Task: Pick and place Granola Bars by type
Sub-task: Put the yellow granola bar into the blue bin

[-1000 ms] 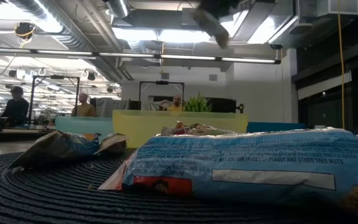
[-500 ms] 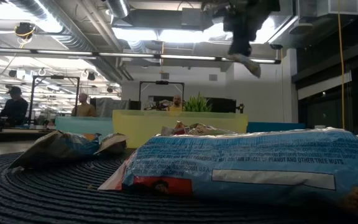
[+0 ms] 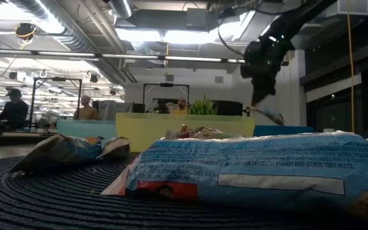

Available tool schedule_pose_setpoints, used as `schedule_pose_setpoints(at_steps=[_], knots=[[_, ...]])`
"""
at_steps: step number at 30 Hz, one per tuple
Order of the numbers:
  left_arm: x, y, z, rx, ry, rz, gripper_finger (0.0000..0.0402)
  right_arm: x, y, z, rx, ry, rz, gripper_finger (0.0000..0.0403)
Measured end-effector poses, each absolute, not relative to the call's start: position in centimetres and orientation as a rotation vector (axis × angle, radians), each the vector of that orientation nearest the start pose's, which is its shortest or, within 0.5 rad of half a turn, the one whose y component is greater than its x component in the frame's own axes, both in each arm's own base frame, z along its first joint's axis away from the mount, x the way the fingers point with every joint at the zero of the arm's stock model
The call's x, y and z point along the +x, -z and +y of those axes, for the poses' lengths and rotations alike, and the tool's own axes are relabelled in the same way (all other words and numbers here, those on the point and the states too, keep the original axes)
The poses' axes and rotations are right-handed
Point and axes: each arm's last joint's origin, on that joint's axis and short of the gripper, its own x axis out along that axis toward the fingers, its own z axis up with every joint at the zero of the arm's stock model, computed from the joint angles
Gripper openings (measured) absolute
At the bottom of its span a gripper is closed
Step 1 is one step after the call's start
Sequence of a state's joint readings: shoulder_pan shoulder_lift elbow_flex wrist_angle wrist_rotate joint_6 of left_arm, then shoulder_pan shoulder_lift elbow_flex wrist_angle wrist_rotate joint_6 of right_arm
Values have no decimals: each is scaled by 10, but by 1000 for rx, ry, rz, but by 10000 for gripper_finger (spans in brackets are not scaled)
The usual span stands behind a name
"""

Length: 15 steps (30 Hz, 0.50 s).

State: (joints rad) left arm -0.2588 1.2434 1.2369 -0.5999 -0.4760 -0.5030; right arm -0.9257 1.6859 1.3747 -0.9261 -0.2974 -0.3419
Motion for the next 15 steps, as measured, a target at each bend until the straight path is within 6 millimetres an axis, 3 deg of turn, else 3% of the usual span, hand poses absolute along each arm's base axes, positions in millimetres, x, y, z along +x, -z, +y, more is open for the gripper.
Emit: schedule_pose_setpoints(at_steps=[7, 15], knots=[[252, -359, -52, -254, -390, 480, 143, 197, -220, -256, 441, 378, 1159, 4], [252, -359, -51, -247, -414, 469, 143, 192, -204, -249, 468, 365, 1193, 7]])
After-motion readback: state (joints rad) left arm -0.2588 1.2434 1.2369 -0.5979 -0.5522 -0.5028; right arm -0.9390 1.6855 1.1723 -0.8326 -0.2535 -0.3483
